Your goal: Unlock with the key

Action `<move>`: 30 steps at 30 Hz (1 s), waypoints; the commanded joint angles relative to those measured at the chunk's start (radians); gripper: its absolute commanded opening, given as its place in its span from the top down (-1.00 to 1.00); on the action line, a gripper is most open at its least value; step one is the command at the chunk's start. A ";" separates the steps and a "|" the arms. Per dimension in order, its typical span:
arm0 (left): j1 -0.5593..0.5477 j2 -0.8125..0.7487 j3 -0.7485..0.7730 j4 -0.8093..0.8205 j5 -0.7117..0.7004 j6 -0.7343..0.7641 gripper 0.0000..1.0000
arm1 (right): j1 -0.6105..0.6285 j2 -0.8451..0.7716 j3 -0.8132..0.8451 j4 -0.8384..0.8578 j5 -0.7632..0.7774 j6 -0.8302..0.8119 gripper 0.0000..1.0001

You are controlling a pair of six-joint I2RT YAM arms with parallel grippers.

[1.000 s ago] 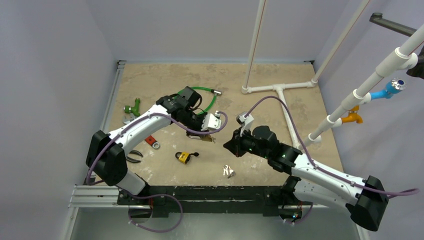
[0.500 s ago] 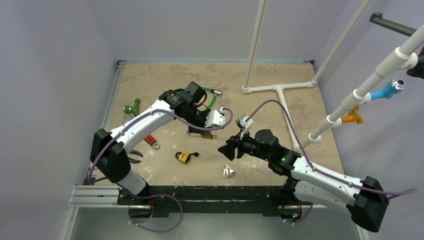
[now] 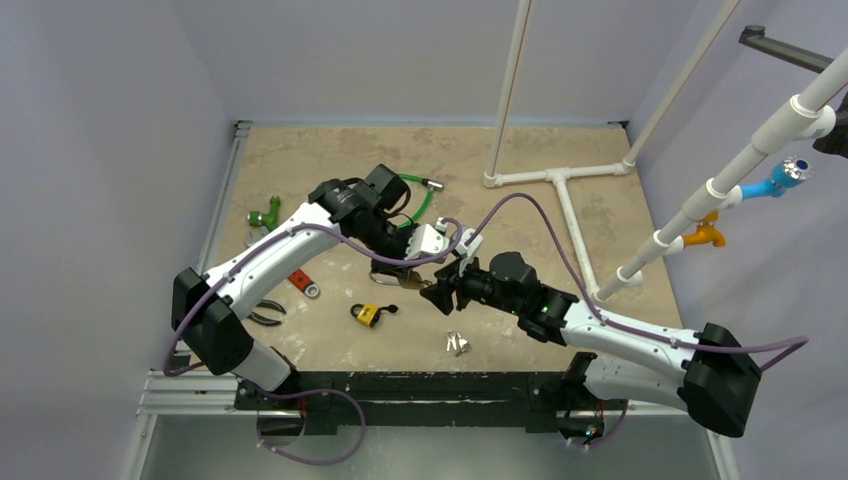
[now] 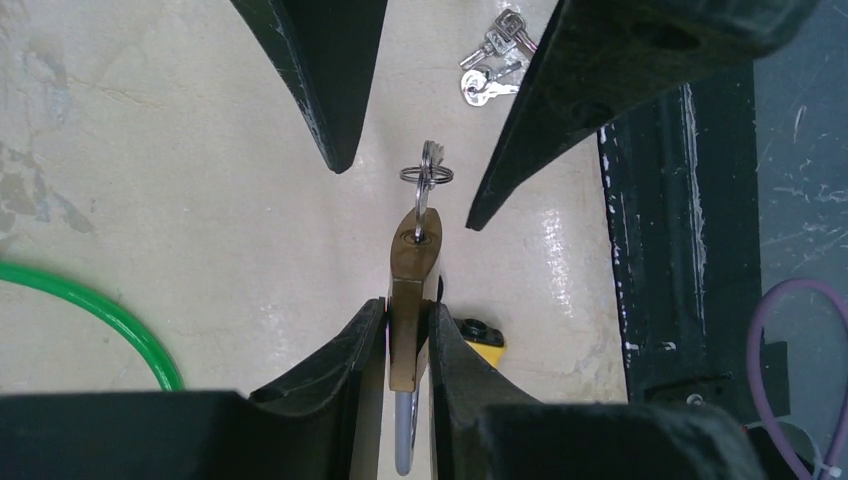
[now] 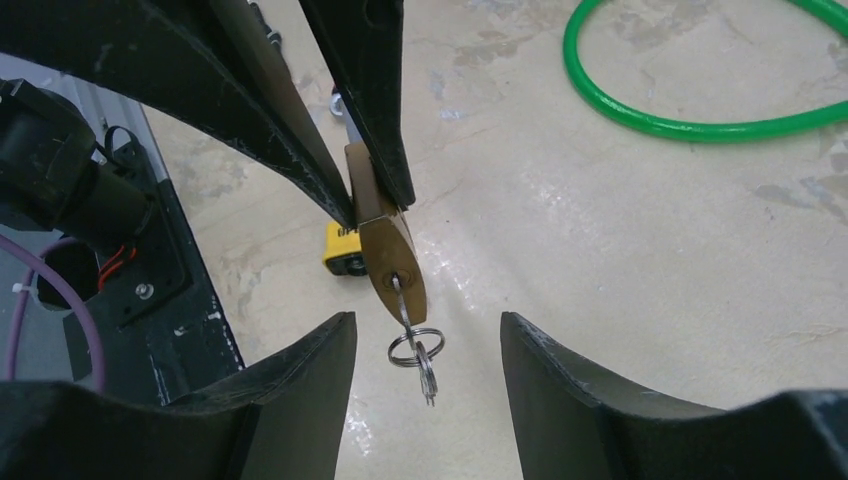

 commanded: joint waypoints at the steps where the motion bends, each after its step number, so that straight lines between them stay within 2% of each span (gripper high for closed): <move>1: -0.006 -0.058 0.057 -0.012 0.071 -0.021 1.00 | 0.023 0.028 0.059 0.069 -0.010 -0.060 -0.02; 3: -0.006 -0.068 0.053 -0.015 0.072 -0.013 1.00 | 0.025 0.038 0.058 0.077 -0.028 -0.053 0.22; 8: -0.006 -0.084 0.045 -0.022 0.072 -0.003 1.00 | 0.027 0.035 0.062 0.060 -0.045 -0.058 1.00; 14: 0.000 -0.102 0.034 -0.037 0.062 0.030 1.00 | 0.027 -0.064 0.017 0.042 0.001 -0.040 1.00; 21: -0.018 -0.113 -0.066 0.007 -0.108 0.069 1.00 | 0.027 -0.283 -0.047 -0.043 0.125 -0.015 1.00; 25: -0.035 -0.083 -0.079 0.027 -0.208 0.061 1.00 | 0.027 -0.288 -0.031 -0.125 0.131 0.001 1.00; 28: -0.034 -0.084 -0.091 0.120 -0.253 0.019 1.00 | 0.027 -0.206 -0.019 -0.207 0.217 0.080 1.00; 30: -0.034 -0.084 -0.092 0.141 -0.254 0.011 1.00 | 0.027 -0.109 0.001 -0.293 0.331 0.194 1.00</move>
